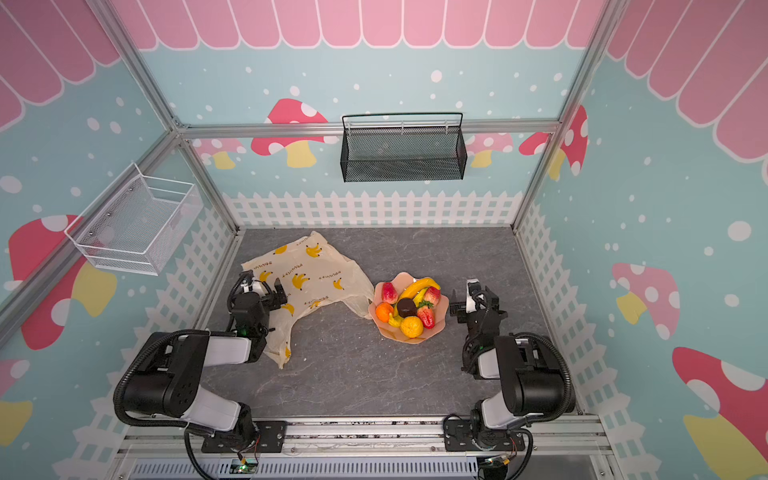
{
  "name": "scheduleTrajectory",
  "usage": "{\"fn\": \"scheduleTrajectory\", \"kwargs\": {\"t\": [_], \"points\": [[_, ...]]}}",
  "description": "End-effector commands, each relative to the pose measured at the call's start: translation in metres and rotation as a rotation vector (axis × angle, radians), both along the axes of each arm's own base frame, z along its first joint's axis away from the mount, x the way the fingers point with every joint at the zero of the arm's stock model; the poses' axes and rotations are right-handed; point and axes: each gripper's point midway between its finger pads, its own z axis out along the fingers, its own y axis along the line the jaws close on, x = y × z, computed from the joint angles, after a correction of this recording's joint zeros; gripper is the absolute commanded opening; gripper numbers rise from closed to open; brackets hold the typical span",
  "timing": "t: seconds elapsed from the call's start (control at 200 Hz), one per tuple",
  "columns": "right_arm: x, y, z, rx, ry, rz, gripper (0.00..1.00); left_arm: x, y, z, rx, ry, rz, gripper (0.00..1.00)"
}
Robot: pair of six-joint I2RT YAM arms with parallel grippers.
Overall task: Place the fruits into the plastic bag
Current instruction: 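Reach the left gripper toward the banana-print bag while the right nears the bowl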
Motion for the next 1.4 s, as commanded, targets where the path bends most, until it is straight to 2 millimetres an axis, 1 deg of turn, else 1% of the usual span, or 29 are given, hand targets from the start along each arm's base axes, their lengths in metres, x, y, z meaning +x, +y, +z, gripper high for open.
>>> {"fn": "scheduleTrajectory", "kwargs": {"t": [0.0, 1.021, 1.066, 1.086, 1.136, 1.181, 1.236, 1.286, 1.326, 1.356, 1.396], "points": [[0.005, 0.001, 0.010, -0.014, -0.037, 0.003, 0.98, 0.003, -0.003, -0.001, 0.011, 0.009, -0.017, 1.00], [0.005, 0.001, 0.010, -0.013, -0.037, 0.003, 0.98, 0.004, -0.001, -0.001, 0.006, 0.022, -0.011, 1.00], [0.005, 0.001, 0.010, -0.013, -0.035, 0.004, 0.97, 0.004, -0.002, -0.002, 0.005, 0.022, -0.012, 1.00], [0.005, 0.001, 0.010, -0.013, -0.036, 0.004, 0.97, 0.005, -0.006, -0.002, -0.002, 0.024, -0.037, 1.00], [0.005, 0.001, 0.010, -0.013, -0.037, 0.004, 0.97, 0.004, -0.006, -0.002, -0.004, 0.024, -0.039, 1.00], [0.004, 0.001, 0.010, -0.014, -0.037, 0.004, 0.97, 0.004, -0.007, -0.001, -0.007, 0.015, -0.053, 1.00], [0.005, 0.005, 0.017, -0.024, -0.051, 0.029, 0.97, 0.003, -0.009, 0.003, 0.000, 0.005, -0.067, 0.99], [0.007, 0.010, 0.020, -0.027, -0.030, 0.054, 0.97, 0.001, -0.010, 0.007, 0.000, -0.007, -0.073, 0.99], [0.010, 0.009, 0.024, -0.013, -0.008, 0.048, 0.97, -0.001, -0.012, 0.011, 0.003, -0.013, -0.081, 1.00], [0.012, 0.008, 0.023, -0.008, 0.021, 0.044, 0.97, -0.003, -0.012, 0.013, 0.005, -0.016, -0.084, 1.00], [0.011, 0.010, 0.025, -0.005, 0.036, 0.051, 0.97, -0.005, -0.011, 0.019, 0.005, -0.028, -0.081, 1.00]]}}
